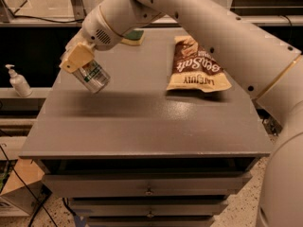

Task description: Place 7up can upright

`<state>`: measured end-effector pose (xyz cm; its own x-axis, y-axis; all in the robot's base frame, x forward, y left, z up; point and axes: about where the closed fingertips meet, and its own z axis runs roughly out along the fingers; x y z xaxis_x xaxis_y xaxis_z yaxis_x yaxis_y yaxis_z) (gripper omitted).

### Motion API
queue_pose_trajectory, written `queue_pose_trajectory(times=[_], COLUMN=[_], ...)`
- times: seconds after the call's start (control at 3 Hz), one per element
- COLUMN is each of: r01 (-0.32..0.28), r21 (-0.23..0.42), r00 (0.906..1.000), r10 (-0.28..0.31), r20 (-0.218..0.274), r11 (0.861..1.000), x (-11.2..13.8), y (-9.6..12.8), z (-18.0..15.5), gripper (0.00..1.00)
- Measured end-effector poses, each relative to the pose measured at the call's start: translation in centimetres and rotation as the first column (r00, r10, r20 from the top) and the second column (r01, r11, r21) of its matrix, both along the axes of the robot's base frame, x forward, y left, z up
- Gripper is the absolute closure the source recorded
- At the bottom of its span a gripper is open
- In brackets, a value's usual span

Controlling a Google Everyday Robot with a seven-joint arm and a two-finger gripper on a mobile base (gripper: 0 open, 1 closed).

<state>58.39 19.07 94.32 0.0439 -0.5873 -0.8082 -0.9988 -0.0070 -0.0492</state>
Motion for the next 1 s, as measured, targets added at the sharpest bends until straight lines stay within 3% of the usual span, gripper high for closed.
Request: queue_pose_trajectory(times=[0.33, 0.67, 1.0], r01=[-0.097, -0.156, -0.175], r21=[0.039, 0.108, 0.189], r00=[0.9861, 0.9596, 0.9351], r10=[0.091, 0.125, 0.104], r20=[0.139, 0.252, 0.339], r11=[0.995, 0.982, 0.966], x=[-1.0, -1.5, -1.9], y=[0.0, -0.5, -1.5], z=[0.2, 0.2, 0.1], gripper=[1.0, 1.0, 1.0])
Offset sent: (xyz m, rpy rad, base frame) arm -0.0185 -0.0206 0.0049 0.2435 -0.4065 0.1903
